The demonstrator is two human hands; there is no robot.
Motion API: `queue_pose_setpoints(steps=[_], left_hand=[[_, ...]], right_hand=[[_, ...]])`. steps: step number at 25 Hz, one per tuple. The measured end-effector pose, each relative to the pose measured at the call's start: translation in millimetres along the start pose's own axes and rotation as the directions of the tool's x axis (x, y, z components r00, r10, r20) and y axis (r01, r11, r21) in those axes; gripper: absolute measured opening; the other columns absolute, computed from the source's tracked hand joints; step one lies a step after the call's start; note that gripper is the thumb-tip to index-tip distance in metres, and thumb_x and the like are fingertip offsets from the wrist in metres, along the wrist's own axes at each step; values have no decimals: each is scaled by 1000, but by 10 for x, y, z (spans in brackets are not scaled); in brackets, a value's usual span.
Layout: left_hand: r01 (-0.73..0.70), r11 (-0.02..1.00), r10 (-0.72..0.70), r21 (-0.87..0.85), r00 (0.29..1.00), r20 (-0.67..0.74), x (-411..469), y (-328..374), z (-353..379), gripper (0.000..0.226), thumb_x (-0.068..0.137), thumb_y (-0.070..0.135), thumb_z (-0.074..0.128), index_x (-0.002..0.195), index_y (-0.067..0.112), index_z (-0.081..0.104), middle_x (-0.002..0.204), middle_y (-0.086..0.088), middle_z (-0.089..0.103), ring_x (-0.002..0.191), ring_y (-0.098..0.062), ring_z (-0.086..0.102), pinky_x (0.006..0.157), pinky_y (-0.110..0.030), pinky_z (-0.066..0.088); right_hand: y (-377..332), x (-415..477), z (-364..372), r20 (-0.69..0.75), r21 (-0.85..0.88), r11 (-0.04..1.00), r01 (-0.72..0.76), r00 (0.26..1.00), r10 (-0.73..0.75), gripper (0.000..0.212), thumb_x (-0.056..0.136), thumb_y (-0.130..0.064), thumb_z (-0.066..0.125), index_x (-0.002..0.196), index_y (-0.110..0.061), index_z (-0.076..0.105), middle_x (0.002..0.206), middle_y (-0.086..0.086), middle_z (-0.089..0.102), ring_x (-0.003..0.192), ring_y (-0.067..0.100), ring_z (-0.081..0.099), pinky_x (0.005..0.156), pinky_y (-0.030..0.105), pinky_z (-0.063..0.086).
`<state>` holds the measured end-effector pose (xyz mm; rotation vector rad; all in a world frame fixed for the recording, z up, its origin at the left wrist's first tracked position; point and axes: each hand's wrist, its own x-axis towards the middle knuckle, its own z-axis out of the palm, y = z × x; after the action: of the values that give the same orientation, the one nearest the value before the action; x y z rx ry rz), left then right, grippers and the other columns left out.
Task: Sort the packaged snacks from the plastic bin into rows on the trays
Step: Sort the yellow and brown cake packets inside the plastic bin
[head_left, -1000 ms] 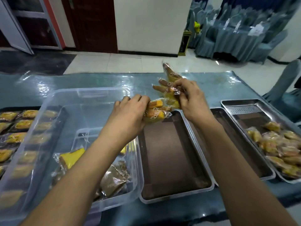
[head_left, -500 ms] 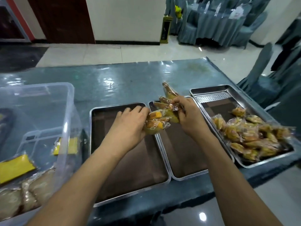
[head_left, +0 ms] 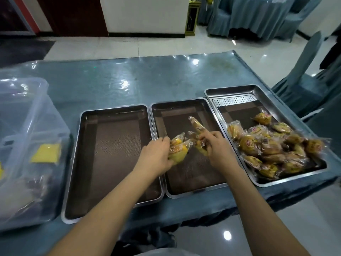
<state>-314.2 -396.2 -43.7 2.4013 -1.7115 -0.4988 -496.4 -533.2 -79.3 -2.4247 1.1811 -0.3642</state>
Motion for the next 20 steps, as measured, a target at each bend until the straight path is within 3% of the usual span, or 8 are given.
queue_pose_setpoints(steps=[5, 7, 10, 12, 14, 16, 18, 20], left_hand=[[180, 952, -185, -249, 983, 5, 147, 177, 336, 46, 83, 34, 69, 120, 15, 50, 108, -2, 60, 92, -25, 58, 73, -35, 45], [278, 877, -284, -392, 958, 45, 229, 217, 487, 44, 82, 33, 70, 118, 17, 50, 103, 0, 58, 88, -22, 53, 73, -32, 41], [368, 702, -378, -610, 918, 119, 317, 240, 754, 43, 84, 29, 71, 118, 14, 50, 104, -1, 61, 92, -22, 58, 72, -28, 42], [408, 631, -403, -660, 899, 170, 328, 238, 947, 42, 89, 26, 68, 122, 11, 46, 99, 1, 58, 91, -21, 59, 72, -31, 46], [431, 649, -407, -627, 893, 193, 315, 205, 1134, 42, 93, 27, 64, 124, 7, 43, 96, 0, 56, 95, -25, 59, 78, -36, 50], [441, 730, -399, -522, 895, 199, 313, 168, 1243, 47, 97, 33, 60, 129, 4, 42, 114, -8, 54, 102, -27, 57, 83, -37, 48], [423, 826, -389, -372, 906, 168, 320, 158, 1270, 54, 98, 41, 57, 134, 4, 41, 131, -13, 43, 112, -31, 54, 90, -39, 45], [399, 850, -388, -345, 916, 103, 336, 178, 1253, 65, 97, 44, 59, 142, 4, 36, 133, -14, 41, 115, -32, 54, 93, -41, 46]], right_hand=[[359, -115, 183, 74, -197, 979, -47, 995, 63, 54, 88, -2, 63, 126, -38, 50, 134, 0, 44, 111, 28, 49, 76, 44, 55], [446, -143, 210, 91, -247, 968, -42, 994, 67, 69, 88, 0, 62, 137, -44, 43, 136, 0, 43, 112, 30, 49, 71, 41, 53], [520, -232, 332, 101, -291, 956, -39, 992, 72, 90, 92, 1, 52, 154, -50, 12, 131, -1, 44, 107, 29, 49, 61, 37, 44], [566, -304, 437, 119, -288, 956, -56, 989, 93, 87, 93, 1, 48, 156, -45, 7, 133, -4, 47, 111, 28, 46, 59, 37, 44], [603, -349, 501, 136, -277, 957, -86, 982, 128, 67, 97, -4, 46, 153, -36, 25, 139, -6, 49, 121, 25, 43, 61, 35, 42], [613, -396, 537, 130, -265, 958, -106, 981, 144, 52, 98, -8, 47, 145, -31, 40, 141, -8, 49, 127, 22, 40, 62, 33, 38], [624, -456, 591, 99, -263, 961, -87, 988, 117, 49, 96, -7, 51, 140, -29, 47, 139, -8, 50, 127, 22, 41, 59, 31, 37], [643, -467, 623, 55, -260, 964, -49, 996, 65, 50, 93, -3, 56, 136, -27, 52, 137, -7, 53, 125, 24, 44, 58, 31, 40]])
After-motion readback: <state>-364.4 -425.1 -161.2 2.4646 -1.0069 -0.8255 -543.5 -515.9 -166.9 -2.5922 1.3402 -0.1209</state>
